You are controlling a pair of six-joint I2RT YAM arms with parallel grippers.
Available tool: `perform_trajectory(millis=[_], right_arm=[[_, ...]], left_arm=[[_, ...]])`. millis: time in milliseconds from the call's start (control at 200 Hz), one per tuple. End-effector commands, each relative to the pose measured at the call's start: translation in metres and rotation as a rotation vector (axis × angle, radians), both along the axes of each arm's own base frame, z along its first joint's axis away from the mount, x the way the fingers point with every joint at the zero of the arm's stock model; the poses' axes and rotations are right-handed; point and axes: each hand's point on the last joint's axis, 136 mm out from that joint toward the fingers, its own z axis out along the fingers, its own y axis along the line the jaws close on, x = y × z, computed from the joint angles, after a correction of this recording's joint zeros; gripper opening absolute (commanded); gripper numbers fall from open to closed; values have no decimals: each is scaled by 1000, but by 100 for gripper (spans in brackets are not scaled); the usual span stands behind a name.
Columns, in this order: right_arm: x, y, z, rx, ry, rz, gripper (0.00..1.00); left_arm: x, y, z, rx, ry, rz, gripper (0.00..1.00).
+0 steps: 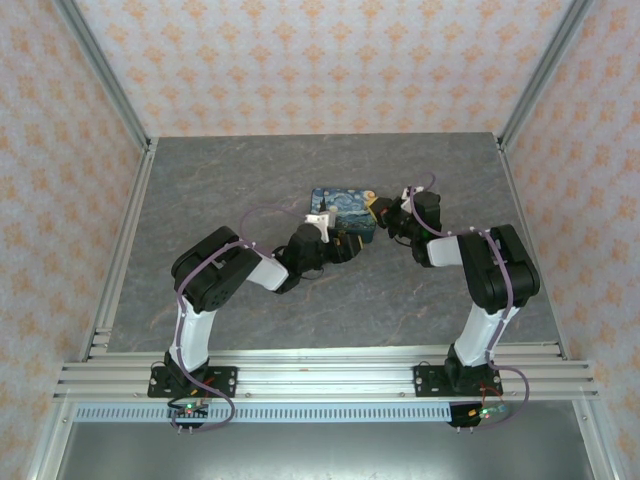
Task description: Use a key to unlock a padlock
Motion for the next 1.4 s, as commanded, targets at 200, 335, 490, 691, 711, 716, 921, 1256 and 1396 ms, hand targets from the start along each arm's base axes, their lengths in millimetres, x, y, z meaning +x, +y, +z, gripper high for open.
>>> perform_trajectory(millis=[200,335,490,691,711,716,921,1256,1396], right_arm=[[-10,1,-24,-1,61,19,0],[-9,1,-25,0,62,19,0],[-9,2,-25,4,61,21,0],[-7,2,-24,10,60,22,0],[-7,2,-24,10,62,21,0],[-7,2,-24,10,61,22,0],[-7,3,-23,11,58,24,0],[-7,3,-24,11,61,22,0],[-7,3,-25,12,64,24,0]], left_arm=[[6,-2,26,-125,-42,53,63],[6,2,11,-99,-13,93,60],[8,6,-5,-64,20,125,53],[6,5,-20,-44,42,128,50],[6,5,-21,-43,45,127,48],[5,5,-22,-41,46,127,48],[6,12,-33,-20,65,178,42],[5,24,-52,92,94,235,31],[4,22,-56,122,88,226,29]])
